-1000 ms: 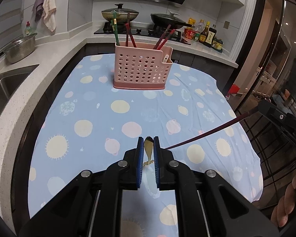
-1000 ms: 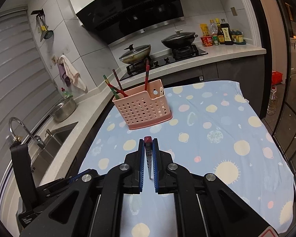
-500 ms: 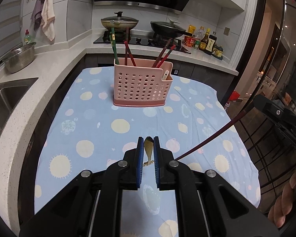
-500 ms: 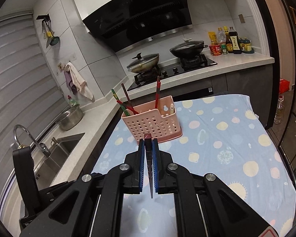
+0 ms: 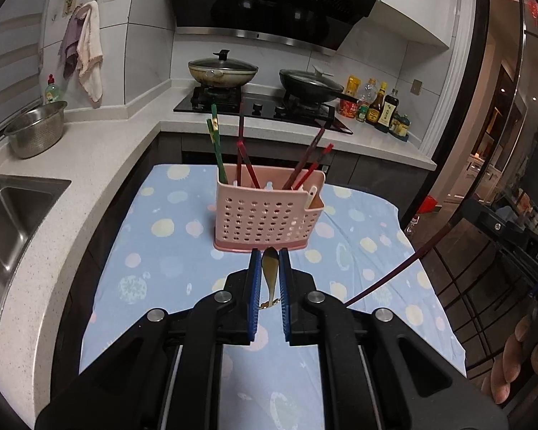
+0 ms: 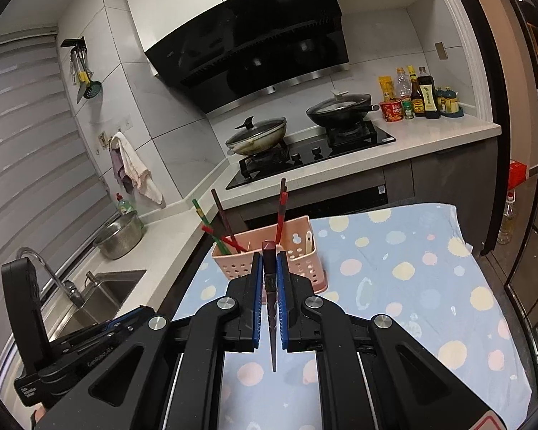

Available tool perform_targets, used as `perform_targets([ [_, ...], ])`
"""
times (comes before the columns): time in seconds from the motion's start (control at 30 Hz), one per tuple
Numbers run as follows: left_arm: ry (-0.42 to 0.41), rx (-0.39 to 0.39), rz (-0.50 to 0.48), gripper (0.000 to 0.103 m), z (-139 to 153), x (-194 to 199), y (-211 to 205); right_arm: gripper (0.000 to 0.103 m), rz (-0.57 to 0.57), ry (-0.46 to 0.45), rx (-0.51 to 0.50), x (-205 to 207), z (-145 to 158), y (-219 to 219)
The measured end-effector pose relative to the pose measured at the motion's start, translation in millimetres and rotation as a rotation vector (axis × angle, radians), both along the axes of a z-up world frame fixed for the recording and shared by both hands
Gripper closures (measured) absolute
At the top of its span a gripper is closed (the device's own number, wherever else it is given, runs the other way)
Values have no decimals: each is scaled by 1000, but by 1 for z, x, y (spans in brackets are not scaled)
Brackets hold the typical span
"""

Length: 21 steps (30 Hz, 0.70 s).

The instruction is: Organize utensils

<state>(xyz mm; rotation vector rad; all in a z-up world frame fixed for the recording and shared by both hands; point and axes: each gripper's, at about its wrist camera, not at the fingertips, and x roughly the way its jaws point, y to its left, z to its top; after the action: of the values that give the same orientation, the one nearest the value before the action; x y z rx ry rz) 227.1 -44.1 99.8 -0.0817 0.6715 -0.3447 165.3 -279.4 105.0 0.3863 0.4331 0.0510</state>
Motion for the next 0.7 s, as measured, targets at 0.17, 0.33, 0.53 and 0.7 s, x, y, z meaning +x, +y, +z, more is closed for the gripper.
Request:
perform_targets([
  [0.17, -56, -3, 12, 97, 26, 27, 2, 96, -33, -36, -1, 26, 19, -16],
  [0.33, -108, -13, 25, 97, 52, 56, 5, 96, -59, -68, -18, 54, 38, -28],
  [0.53, -133, -9, 42, 97, 66, 77, 6, 96, -65, -80, -51, 69, 45, -29],
  [0.7, -70, 0, 35, 97, 36, 78, 6, 96, -66, -40, -41, 69, 26, -30],
])
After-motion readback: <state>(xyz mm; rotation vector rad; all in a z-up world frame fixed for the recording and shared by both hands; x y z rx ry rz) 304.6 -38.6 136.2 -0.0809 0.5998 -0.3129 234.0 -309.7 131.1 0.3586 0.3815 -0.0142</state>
